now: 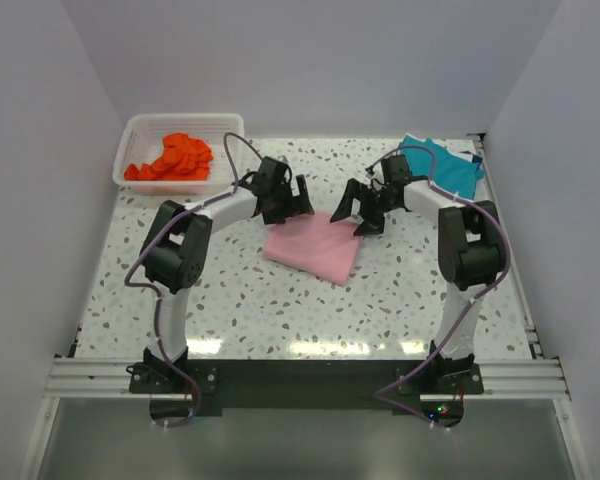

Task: Fold and stack the t-shirts
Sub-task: Fold the tshirt, then neatly place the folded tshirt to the corner

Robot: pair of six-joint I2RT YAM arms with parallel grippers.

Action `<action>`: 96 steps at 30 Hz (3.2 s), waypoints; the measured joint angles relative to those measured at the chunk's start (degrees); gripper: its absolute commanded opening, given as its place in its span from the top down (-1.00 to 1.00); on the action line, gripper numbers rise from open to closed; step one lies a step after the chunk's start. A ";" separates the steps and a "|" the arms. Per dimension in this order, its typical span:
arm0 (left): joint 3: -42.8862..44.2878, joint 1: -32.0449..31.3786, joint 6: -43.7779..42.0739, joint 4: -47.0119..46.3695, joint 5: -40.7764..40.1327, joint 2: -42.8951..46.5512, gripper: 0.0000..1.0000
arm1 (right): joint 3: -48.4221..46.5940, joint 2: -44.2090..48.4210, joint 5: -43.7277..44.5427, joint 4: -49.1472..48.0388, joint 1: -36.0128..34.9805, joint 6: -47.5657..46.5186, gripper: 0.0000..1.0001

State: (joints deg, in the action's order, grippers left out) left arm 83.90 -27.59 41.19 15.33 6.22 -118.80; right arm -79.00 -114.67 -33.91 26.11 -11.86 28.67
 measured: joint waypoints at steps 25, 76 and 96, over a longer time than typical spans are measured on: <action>-18.36 0.61 1.75 3.54 -13.11 42.07 -1.00 | 7.87 39.58 22.12 5.53 0.52 -11.21 -0.98; -41.92 0.63 12.59 26.27 -31.21 73.59 -1.00 | 24.13 14.32 28.68 -17.11 -8.50 8.31 0.51; -41.92 0.63 11.76 26.34 -32.26 73.61 -1.00 | -0.22 4.02 46.90 -2.32 -11.21 -16.90 1.00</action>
State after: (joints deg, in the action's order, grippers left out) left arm 41.98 -26.96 52.95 41.67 -26.04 -45.19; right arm -79.22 -110.65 12.99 23.79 -23.07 11.77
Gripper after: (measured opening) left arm 0.997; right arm 0.094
